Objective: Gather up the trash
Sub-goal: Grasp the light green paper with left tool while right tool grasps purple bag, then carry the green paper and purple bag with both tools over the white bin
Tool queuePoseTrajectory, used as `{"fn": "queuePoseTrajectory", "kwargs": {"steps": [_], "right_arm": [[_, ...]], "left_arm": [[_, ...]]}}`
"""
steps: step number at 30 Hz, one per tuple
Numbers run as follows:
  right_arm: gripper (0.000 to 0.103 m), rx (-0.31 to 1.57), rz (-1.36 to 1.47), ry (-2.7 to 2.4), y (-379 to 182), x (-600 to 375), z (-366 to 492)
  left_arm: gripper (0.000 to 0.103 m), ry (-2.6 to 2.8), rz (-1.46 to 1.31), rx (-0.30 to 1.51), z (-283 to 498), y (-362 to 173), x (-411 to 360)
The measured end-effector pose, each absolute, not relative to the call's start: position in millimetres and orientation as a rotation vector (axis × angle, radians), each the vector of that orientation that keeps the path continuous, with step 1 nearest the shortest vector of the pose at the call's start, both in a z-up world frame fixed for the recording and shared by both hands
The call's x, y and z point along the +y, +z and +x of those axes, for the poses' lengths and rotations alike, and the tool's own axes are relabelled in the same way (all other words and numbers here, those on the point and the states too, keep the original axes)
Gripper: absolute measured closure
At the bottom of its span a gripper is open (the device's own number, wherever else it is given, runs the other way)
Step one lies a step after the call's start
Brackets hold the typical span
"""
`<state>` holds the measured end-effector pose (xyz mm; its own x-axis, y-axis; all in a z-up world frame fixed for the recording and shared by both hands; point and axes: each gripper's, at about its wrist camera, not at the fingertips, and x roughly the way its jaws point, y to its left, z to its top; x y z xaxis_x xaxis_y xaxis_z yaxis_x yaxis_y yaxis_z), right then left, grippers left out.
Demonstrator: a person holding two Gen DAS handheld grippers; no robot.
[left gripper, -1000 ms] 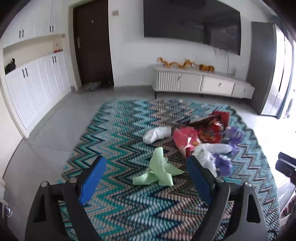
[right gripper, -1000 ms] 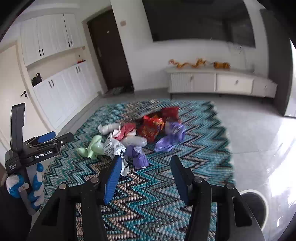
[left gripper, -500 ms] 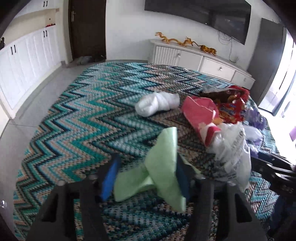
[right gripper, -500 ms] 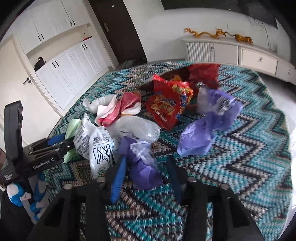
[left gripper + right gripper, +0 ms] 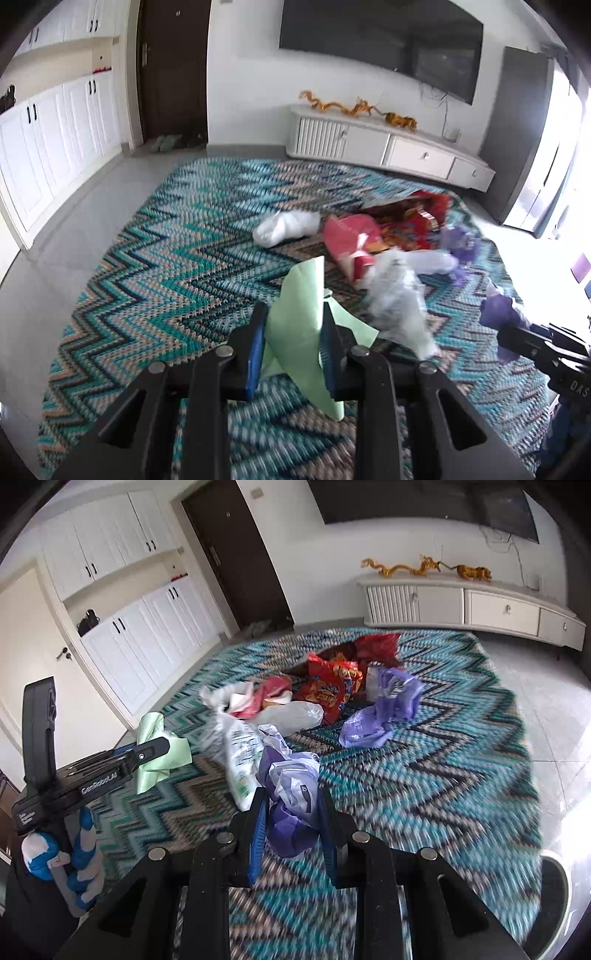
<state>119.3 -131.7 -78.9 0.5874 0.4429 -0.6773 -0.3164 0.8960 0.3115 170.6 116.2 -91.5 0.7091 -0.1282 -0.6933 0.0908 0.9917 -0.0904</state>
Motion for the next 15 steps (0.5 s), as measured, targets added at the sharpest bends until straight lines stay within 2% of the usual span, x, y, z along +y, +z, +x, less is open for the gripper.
{"fn": "queuePoseTrajectory", "kwargs": {"steps": [15], "right_arm": [[0.078,0.636,0.113,0.364,-5.6,-161.5,-15.0]], "left_arm": [[0.078,-0.13,0.13,0.555,54.8,-4.6,44.3]]}}
